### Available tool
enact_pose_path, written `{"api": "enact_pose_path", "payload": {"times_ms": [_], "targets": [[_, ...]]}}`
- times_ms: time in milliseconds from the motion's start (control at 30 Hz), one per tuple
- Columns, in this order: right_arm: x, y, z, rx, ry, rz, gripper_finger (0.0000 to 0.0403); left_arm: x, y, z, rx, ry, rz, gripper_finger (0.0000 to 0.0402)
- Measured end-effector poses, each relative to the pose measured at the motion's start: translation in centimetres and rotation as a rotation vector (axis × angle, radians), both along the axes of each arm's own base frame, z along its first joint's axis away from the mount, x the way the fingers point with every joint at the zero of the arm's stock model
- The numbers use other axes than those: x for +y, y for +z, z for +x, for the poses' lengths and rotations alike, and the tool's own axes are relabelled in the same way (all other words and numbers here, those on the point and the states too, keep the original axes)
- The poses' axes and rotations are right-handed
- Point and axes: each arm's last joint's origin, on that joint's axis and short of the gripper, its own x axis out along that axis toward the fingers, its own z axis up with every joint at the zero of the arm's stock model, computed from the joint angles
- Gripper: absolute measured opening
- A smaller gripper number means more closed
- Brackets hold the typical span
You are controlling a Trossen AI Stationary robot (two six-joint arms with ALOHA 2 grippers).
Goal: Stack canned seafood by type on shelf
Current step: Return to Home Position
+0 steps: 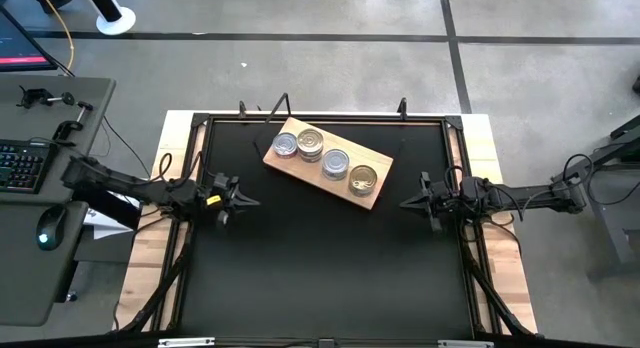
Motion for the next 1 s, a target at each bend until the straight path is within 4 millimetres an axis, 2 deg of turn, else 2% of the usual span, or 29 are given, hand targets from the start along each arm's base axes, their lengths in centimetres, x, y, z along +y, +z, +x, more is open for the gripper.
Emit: {"api": "enact_pose_path", "payload": {"times_ms": [67, 333, 433, 700, 1000], "targets": [[0.0, 0.0, 0.0, 0.0, 0.0, 0.0, 0.0, 0.1, 0.2, -0.2, -0.02, 0.004, -0.001, 0.0], [0.0, 0.0, 0.0, 0.0, 0.0, 0.0, 0.0, 1.4, 0.3, -1.9, -0.04, 0.057, 0.292, 0.0], [0.0, 0.0, 0.0, 0.001, 0.0, 0.0, 0.0, 1.8, 0.3, -2.5, -0.048, 0.085, 0.284, 0.0], [0.0, 0.0, 0.0, 0.0, 0.0, 0.0, 0.0, 2.0, 0.1, -2.4, -0.047, 0.019, 0.409, 0.0], [0.0, 0.0, 0.0, 0.0, 0.0, 0.0, 0.0, 2.0, 0.1, -2.4, -0.038, 0.022, 0.379, 0.0]]}}
